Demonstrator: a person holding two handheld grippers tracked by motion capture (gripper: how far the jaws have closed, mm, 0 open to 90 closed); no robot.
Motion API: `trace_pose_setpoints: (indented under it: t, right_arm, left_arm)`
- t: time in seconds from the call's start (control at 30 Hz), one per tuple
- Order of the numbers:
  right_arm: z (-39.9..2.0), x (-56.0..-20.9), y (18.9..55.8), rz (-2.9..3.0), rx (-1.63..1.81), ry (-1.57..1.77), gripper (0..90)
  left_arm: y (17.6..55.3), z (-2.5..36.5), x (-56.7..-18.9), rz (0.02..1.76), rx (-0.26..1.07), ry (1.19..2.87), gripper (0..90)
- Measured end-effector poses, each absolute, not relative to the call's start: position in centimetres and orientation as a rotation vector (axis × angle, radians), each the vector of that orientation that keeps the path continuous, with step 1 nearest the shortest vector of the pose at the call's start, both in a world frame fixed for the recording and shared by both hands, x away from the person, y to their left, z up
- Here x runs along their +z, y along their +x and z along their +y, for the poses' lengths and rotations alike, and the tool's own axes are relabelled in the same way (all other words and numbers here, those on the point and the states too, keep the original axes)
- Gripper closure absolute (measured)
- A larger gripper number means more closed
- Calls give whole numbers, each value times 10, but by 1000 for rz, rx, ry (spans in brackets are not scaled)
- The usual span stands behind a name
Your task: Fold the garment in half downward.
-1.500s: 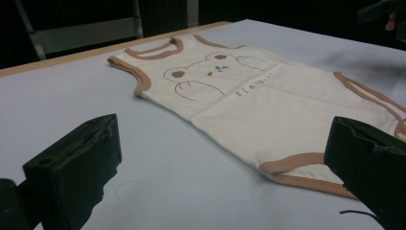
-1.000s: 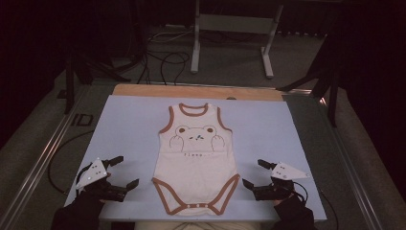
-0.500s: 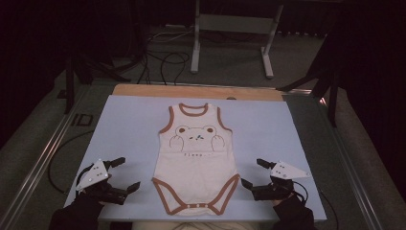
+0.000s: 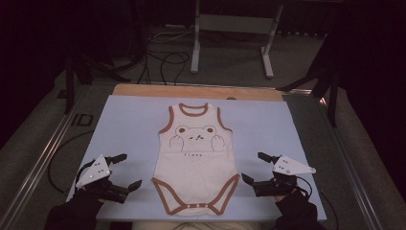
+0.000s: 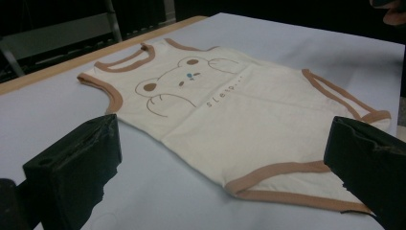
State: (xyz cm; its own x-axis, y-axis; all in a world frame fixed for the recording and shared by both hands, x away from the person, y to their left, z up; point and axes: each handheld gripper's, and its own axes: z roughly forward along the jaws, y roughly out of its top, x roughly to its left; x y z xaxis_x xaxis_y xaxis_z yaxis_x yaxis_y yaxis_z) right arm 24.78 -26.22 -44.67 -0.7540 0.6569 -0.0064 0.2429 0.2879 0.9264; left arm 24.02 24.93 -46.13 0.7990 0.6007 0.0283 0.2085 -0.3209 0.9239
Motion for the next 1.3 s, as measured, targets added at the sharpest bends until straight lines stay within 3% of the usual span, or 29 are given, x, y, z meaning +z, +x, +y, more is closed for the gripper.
trace_pose_setpoints:
  t: [1.3]
  right_arm:
    - [-231, -405, 300, 2113, 1466, 709, 72]
  left_arm:
    - [292, 222, -419, 576, 375, 1942, 2]
